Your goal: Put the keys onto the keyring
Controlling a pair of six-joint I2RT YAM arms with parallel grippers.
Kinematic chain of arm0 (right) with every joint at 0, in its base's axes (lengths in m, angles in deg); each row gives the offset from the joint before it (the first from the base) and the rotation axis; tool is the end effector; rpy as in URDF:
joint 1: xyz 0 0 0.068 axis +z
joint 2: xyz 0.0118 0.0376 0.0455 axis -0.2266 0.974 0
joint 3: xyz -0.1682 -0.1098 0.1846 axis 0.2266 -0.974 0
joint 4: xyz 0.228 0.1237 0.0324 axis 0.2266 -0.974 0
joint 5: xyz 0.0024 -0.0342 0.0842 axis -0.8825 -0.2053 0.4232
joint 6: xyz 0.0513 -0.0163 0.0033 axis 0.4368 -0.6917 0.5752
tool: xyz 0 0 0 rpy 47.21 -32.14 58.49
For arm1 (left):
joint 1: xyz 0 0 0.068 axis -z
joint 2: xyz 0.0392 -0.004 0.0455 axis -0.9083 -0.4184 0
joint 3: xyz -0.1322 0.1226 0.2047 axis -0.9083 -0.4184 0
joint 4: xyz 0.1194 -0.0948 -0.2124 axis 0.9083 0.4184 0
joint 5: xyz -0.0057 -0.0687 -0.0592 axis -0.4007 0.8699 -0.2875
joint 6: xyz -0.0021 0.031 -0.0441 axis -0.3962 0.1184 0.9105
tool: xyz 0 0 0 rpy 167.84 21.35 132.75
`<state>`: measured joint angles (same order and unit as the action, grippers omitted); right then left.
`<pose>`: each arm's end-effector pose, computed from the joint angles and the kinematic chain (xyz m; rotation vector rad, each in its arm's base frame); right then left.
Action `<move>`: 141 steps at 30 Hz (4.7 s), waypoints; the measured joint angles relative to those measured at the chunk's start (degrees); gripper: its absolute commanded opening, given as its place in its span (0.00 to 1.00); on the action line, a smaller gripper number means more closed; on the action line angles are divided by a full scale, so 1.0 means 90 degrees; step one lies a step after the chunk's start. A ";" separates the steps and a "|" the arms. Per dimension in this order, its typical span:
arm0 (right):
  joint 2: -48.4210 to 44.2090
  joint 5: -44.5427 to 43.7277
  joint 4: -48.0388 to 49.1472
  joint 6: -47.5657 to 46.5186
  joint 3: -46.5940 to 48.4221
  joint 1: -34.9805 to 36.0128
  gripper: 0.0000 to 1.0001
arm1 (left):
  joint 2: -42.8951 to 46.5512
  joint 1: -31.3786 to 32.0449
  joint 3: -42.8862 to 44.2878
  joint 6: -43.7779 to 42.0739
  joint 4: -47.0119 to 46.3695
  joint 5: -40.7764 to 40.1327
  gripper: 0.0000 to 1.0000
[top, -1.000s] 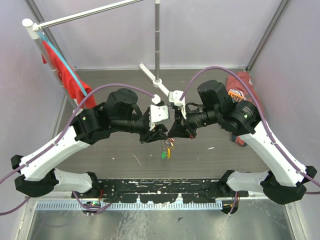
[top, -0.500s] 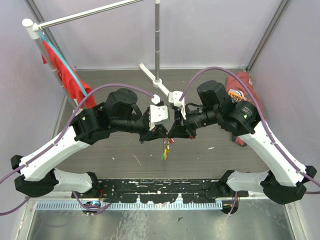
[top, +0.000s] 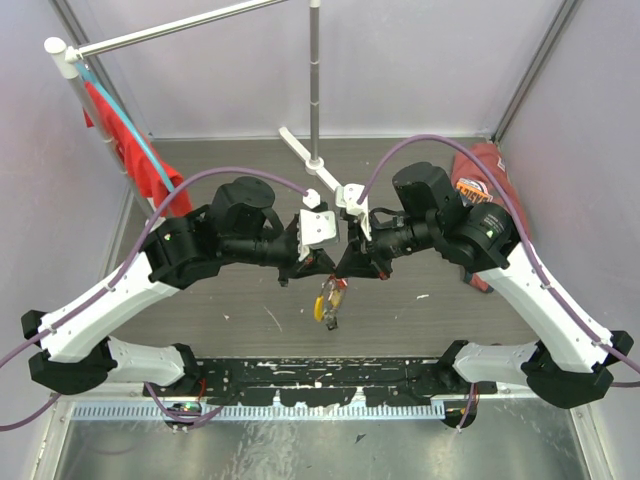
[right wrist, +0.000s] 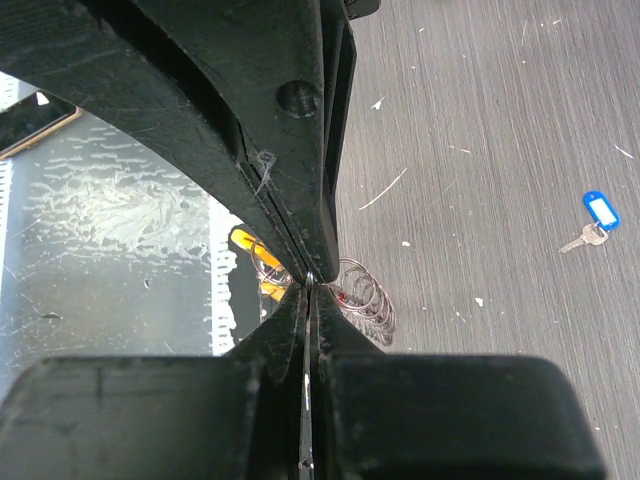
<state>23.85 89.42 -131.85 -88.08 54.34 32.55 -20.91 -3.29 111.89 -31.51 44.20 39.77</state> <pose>0.1259 0.1608 0.4531 -1.4656 1.6801 1.0287 0.1027 -0.2209 0.4560 1.4915 1.5081 -0.8996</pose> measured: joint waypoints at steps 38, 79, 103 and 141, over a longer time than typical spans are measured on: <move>-0.1668 -0.1634 0.4422 0.2851 -0.1260 0.0000 0.31 | 0.2438 -0.0005 -0.3813 0.2606 -0.6523 -0.1358 0.00; -0.1690 0.0056 0.4255 0.1831 -0.1324 0.0000 0.23 | 0.2006 -0.0019 -0.3334 0.3045 -0.7538 -0.0177 0.00; -0.1695 0.0121 0.3891 0.1494 -0.1246 0.0000 0.12 | 0.1872 -0.0019 -0.3249 0.3045 -0.7283 0.0039 0.00; -0.1540 -0.0243 0.3189 0.1418 -0.0770 0.0000 0.06 | 0.1647 -0.0019 -0.2846 0.2778 -0.6591 0.0384 0.00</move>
<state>10.00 87.23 -103.15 -75.31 47.41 32.55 -6.09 -3.47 86.27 -6.51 -15.12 43.23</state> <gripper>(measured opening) 0.093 0.008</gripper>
